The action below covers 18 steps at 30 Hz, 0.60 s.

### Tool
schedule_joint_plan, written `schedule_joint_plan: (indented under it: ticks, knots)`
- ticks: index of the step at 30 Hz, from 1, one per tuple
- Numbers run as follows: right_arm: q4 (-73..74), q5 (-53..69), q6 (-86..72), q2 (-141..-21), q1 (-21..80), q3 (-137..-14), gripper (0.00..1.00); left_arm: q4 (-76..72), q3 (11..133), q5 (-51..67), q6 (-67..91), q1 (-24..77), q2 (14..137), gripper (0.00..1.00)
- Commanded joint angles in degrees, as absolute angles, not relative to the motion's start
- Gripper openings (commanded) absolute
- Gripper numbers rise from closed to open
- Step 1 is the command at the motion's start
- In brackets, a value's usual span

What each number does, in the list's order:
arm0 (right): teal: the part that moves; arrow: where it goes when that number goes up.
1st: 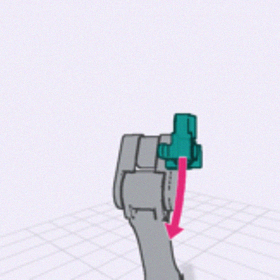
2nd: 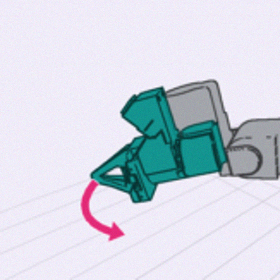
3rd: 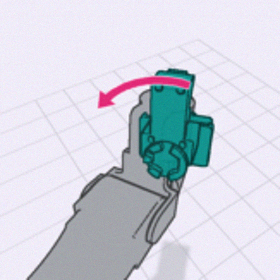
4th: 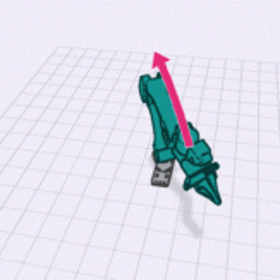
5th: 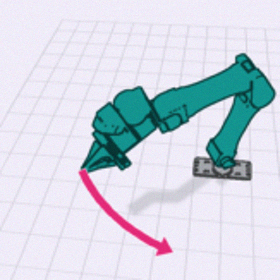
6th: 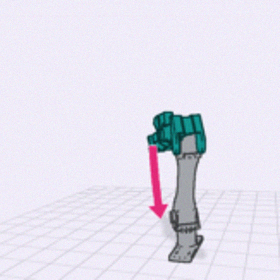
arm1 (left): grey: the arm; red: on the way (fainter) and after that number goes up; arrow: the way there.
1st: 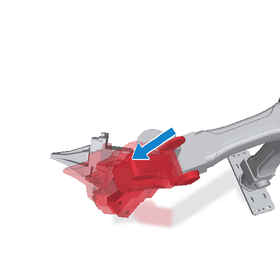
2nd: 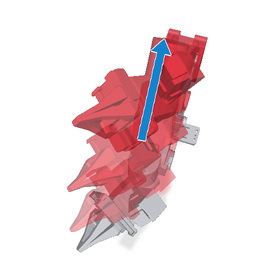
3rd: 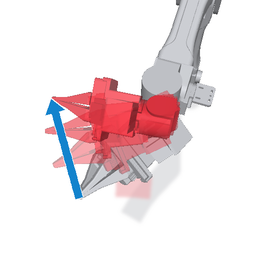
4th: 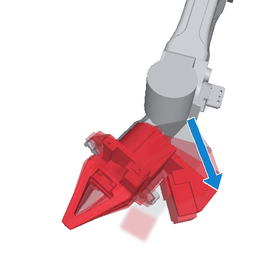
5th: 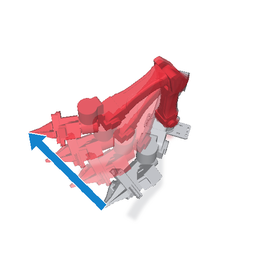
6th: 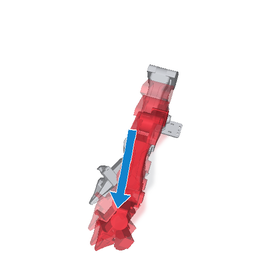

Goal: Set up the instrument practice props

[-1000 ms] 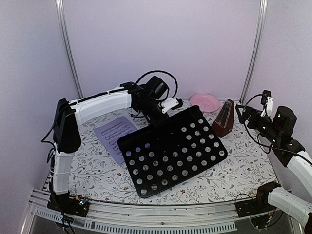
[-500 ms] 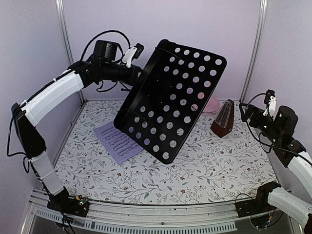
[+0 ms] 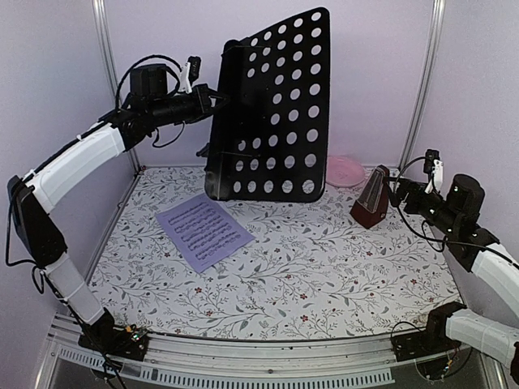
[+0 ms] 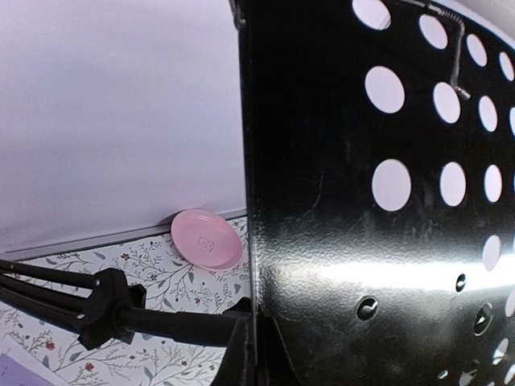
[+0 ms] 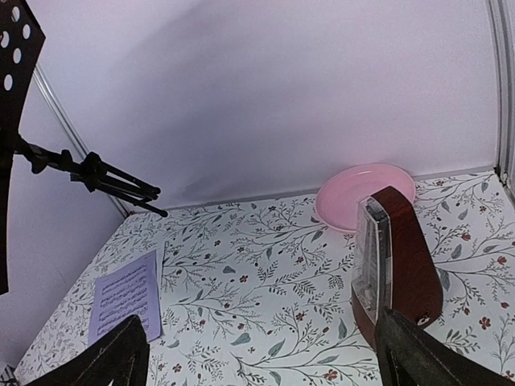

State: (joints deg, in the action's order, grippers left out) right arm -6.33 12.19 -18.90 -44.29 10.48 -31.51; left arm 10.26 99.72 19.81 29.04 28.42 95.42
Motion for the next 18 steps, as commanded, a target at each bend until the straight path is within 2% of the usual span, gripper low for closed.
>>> schedule_joint_plan:
  ticks: [1,9,14,18]
  knots:
    - [-10.74,17.86,-18.25,-46.37,10.37,-31.86,0.99,-17.27,99.36,15.55,42.43,28.30,87.06,0.00]
    - [-15.95,22.26,-17.24,-50.92,12.14,-33.62,0.99,-24.76,97.35,11.75,57.03,28.77,85.69,0.00]
    - [-20.77,24.66,-17.12,-55.42,14.20,-34.86,0.95,-32.98,92.52,8.90,64.63,29.63,84.03,0.00]
    - [-23.35,25.67,-17.40,-59.48,16.58,-37.19,0.91,-33.71,92.55,6.89,67.05,31.29,83.52,0.00]
